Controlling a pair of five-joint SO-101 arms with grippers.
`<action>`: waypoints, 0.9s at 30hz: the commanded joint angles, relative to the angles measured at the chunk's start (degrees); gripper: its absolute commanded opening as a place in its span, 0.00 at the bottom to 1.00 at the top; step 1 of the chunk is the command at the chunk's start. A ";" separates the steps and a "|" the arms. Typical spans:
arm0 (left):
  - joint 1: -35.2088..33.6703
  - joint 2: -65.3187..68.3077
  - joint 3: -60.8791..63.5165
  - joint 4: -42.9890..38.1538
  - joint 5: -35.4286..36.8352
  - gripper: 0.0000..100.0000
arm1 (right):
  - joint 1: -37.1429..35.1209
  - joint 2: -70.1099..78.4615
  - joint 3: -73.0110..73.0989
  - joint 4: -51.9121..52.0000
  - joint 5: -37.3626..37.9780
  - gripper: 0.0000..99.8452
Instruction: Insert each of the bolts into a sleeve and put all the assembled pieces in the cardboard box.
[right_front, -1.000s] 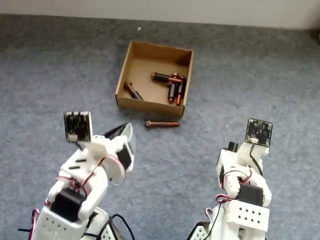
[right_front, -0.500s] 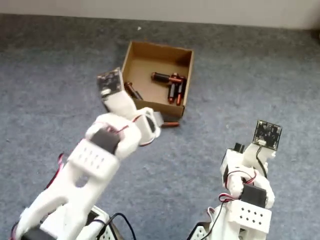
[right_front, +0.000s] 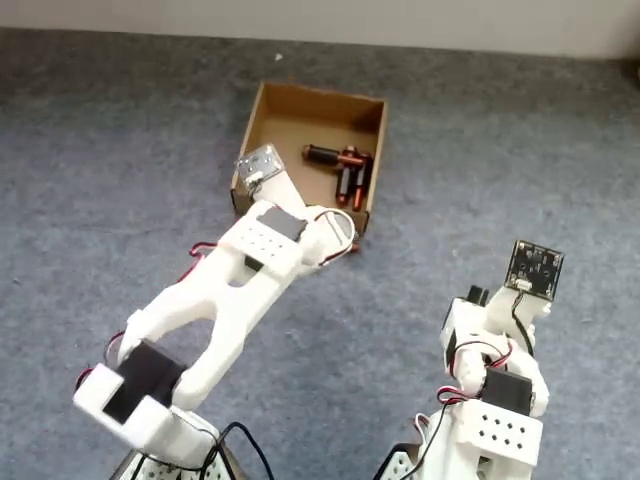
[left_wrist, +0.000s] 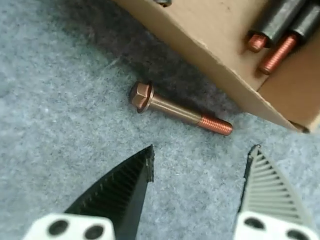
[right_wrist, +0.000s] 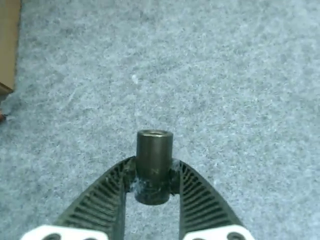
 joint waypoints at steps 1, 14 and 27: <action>0.22 1.63 -3.56 0.09 3.08 0.30 | 0.48 -1.10 -0.92 -1.63 -0.44 0.01; -2.86 10.07 -8.22 0.18 7.91 0.30 | 0.31 -1.10 -1.01 -1.63 -0.35 0.01; -5.32 18.15 -14.55 3.25 9.58 0.26 | 0.31 -1.10 -1.01 -1.63 -0.35 0.01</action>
